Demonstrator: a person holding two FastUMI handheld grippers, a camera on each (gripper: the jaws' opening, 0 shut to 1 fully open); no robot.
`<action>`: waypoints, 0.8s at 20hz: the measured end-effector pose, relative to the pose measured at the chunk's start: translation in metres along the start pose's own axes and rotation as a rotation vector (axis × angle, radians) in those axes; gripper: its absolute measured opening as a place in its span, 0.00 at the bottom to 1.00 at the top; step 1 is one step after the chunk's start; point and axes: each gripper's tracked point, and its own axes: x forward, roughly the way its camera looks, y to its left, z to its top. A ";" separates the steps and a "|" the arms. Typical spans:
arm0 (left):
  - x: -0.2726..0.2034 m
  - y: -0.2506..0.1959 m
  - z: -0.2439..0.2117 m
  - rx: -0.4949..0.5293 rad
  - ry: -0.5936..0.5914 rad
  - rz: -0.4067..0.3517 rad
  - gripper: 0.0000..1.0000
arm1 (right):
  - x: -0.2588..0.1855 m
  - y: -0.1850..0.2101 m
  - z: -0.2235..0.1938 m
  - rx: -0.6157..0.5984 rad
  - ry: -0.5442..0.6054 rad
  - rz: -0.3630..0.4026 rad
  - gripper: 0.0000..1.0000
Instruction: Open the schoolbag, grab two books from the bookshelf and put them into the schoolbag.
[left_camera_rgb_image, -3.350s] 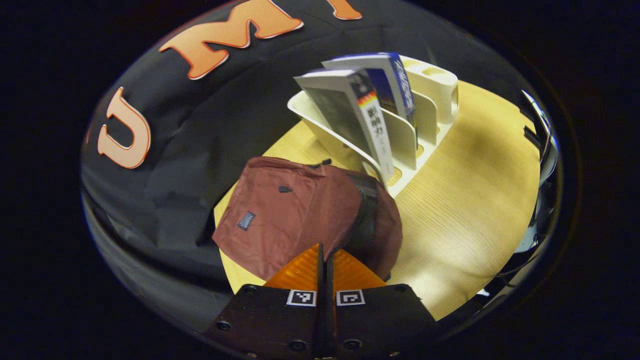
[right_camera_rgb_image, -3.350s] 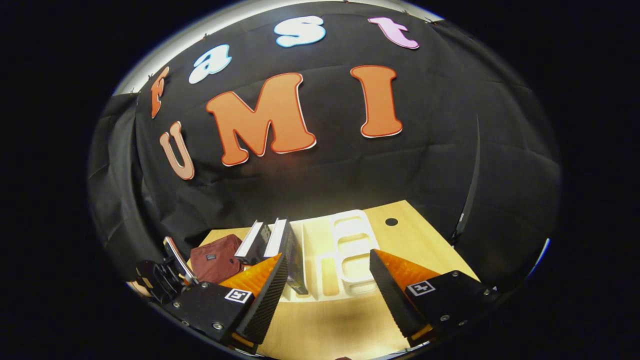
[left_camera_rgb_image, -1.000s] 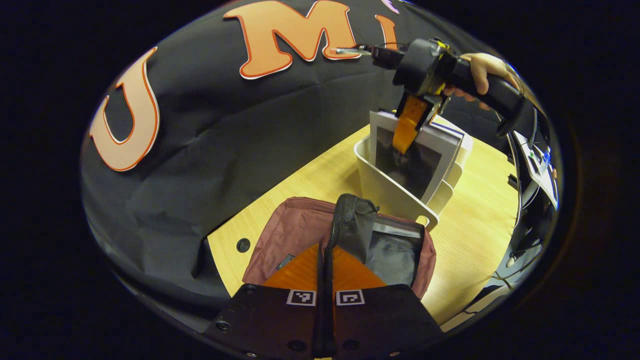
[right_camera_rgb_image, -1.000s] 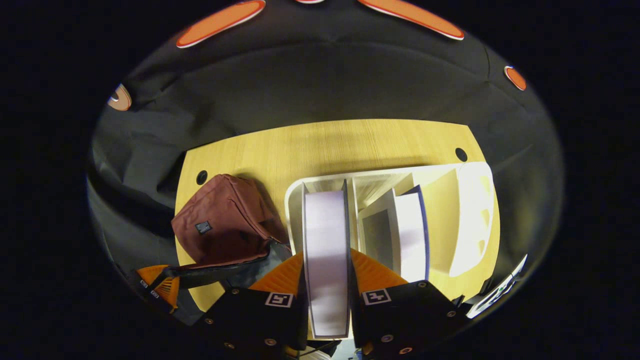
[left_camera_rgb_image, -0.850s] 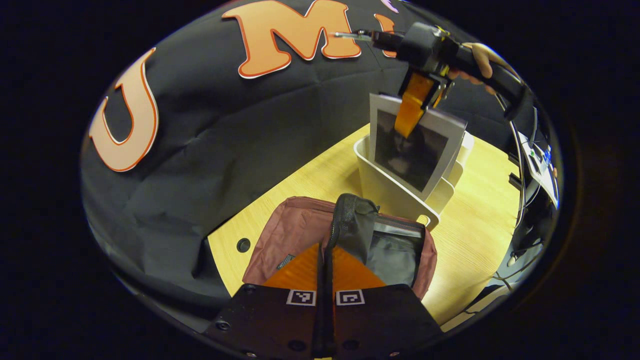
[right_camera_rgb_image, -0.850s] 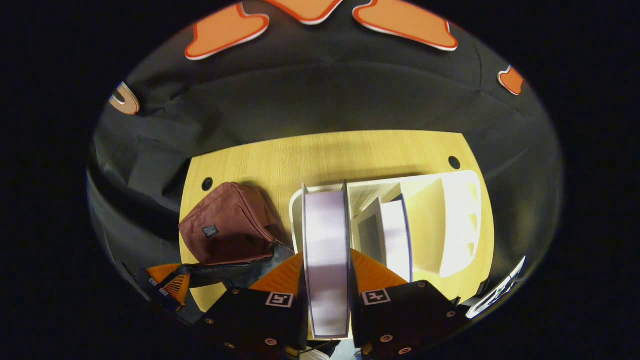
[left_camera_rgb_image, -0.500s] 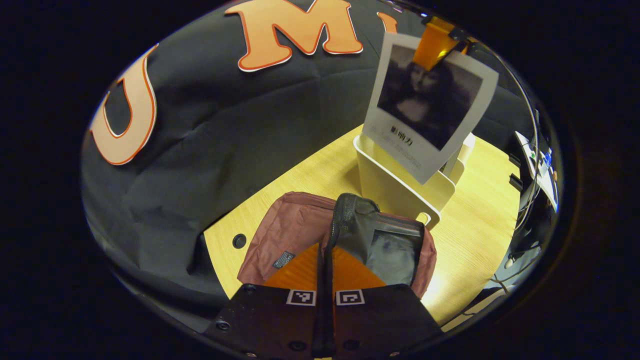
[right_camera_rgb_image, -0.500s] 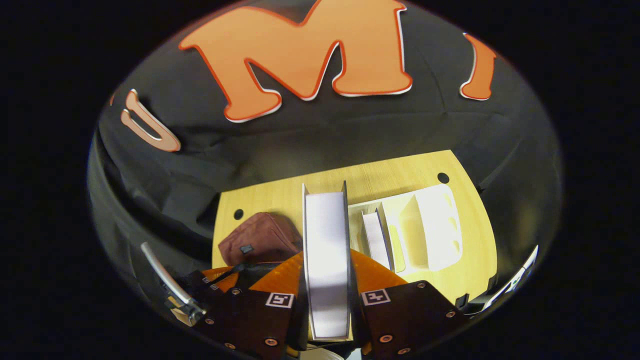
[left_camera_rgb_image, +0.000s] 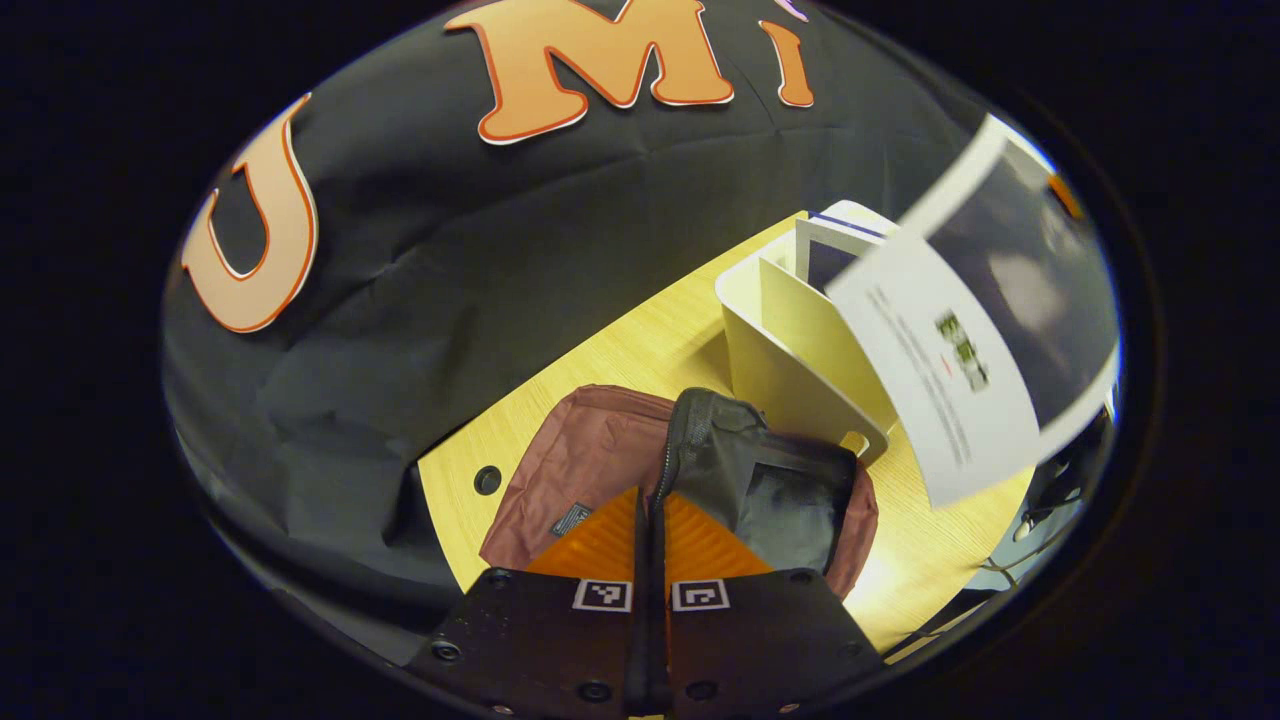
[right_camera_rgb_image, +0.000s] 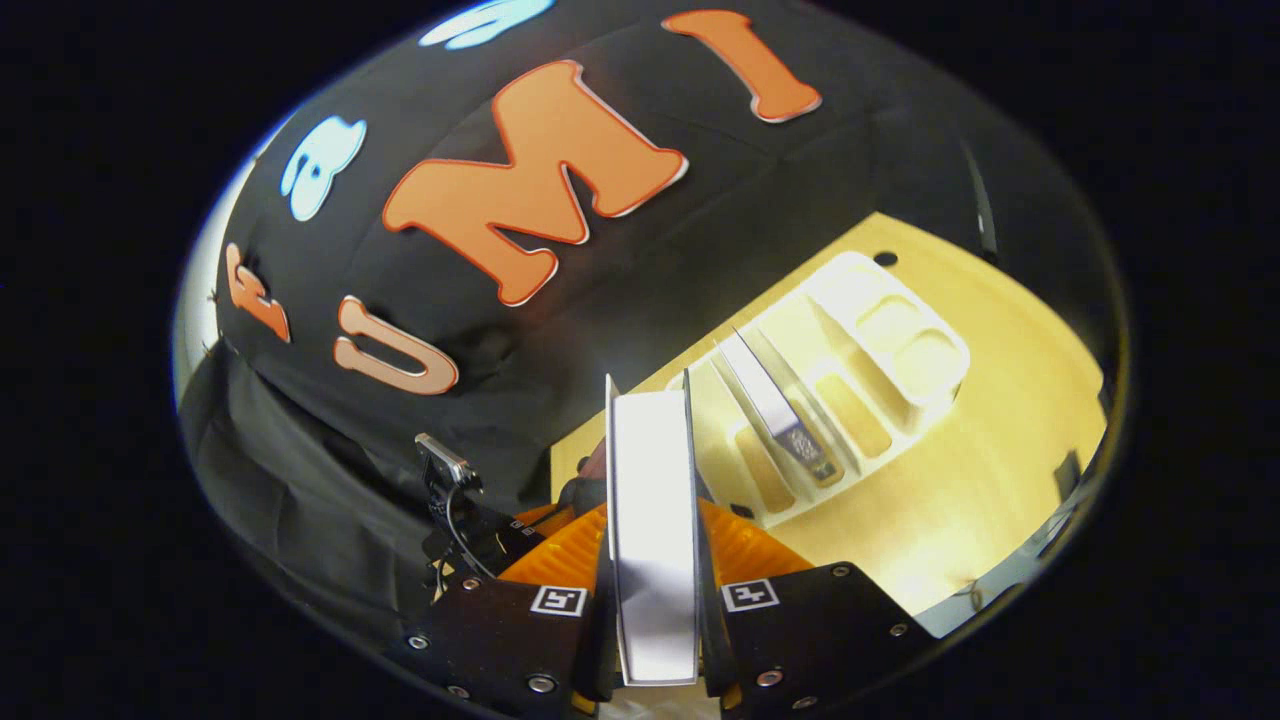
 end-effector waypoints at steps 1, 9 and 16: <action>-0.002 0.000 0.001 0.007 -0.001 0.004 0.01 | 0.004 -0.010 -0.012 0.058 -0.007 0.027 0.34; -0.015 -0.008 0.014 0.034 -0.011 0.026 0.01 | 0.090 -0.077 -0.105 0.370 0.027 0.116 0.34; -0.033 -0.028 0.022 0.032 -0.019 0.018 0.01 | 0.181 -0.053 -0.139 0.418 0.039 0.166 0.34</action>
